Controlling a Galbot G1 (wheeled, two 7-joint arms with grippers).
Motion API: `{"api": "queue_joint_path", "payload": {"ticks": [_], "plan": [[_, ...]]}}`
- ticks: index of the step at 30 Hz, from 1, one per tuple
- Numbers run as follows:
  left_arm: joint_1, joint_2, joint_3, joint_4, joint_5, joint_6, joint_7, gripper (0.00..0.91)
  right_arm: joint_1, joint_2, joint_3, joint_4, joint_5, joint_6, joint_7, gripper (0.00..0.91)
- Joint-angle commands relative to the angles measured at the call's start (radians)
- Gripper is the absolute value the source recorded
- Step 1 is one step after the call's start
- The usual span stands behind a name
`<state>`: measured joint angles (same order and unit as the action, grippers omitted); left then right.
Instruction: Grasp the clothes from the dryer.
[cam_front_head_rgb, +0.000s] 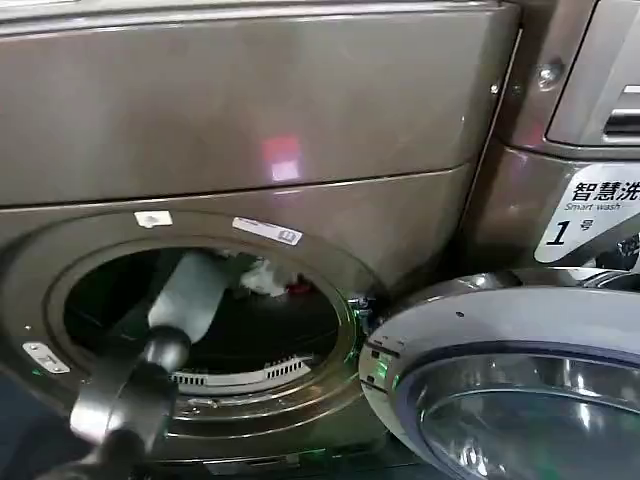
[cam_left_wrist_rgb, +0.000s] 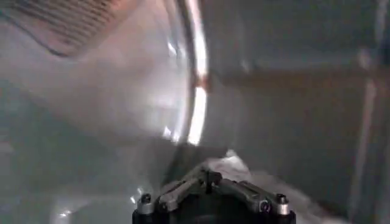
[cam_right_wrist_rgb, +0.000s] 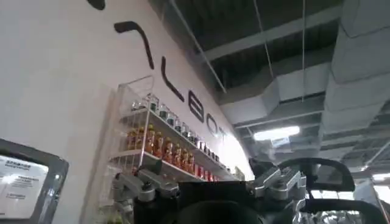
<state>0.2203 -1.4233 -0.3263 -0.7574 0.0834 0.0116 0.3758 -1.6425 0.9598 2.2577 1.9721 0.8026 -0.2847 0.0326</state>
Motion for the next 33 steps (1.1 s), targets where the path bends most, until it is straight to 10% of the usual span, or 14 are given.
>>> {"api": "queue_joint_path", "payload": {"ticks": [1,14,33], "plan": [[0.313,-0.036,-0.163,-0.433,-0.205,-0.155,-0.36,0.0,-0.002,-0.001,-0.002,0.005,0.001,0.003,0.0,0.907],[0.659,-0.095,-0.224,-0.811,-0.184,-0.193,-0.474,0.0,-0.012,0.007,0.02,0.018,-0.027,0.044,-0.016,0.907],[0.691,-0.098,-0.208,-0.886,-0.146,-0.191,-0.443,0.0,-0.015,0.007,0.012,0.033,-0.015,0.083,-0.009,0.907]]}}
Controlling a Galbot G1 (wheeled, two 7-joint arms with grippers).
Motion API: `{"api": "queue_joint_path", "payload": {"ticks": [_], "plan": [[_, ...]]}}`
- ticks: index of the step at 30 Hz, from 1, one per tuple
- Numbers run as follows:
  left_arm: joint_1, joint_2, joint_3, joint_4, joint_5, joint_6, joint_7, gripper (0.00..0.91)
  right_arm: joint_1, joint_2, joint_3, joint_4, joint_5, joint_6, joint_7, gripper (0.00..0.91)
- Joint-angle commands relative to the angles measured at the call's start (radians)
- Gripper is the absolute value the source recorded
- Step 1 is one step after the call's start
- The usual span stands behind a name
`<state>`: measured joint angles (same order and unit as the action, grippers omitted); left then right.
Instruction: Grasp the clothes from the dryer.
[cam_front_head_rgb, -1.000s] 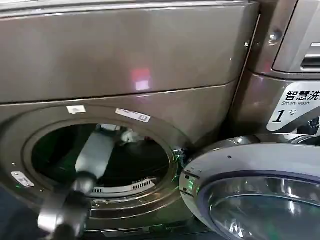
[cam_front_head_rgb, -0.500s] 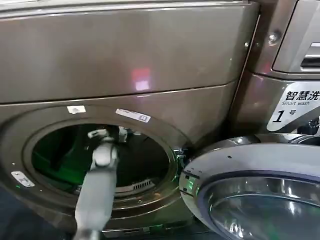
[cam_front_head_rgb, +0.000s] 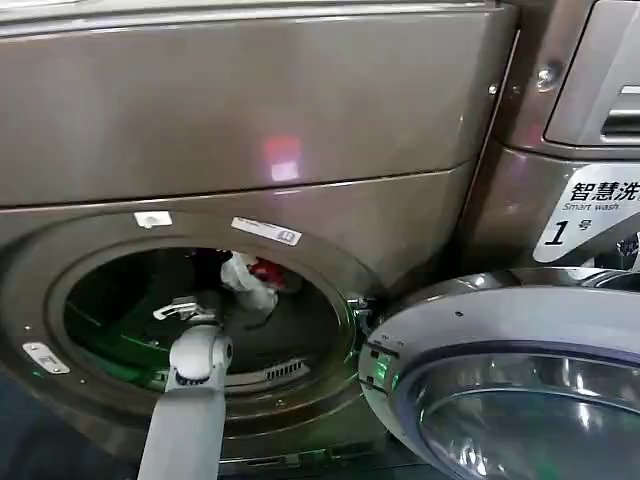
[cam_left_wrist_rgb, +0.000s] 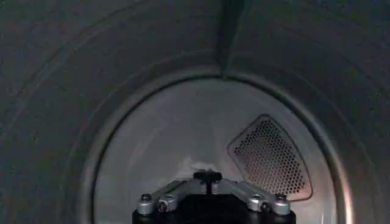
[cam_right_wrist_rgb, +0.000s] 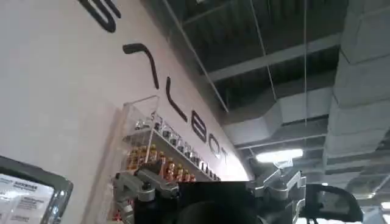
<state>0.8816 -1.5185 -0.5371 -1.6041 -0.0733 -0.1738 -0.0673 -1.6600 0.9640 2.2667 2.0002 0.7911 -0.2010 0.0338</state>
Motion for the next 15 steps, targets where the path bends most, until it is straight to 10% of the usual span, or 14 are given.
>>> {"api": "queue_joint_path", "payload": {"ticks": [1,15], "plan": [[0.028,-0.002,0.004,-0.039,0.01,-0.006,0.0,0.0,0.002,0.003,0.004,0.005,-0.003,-0.001,-0.01,0.907],[0.042,0.005,-0.004,-0.064,0.029,-0.014,0.0,0.0,-0.007,0.01,0.007,0.011,-0.002,0.001,-0.02,0.907]]}}
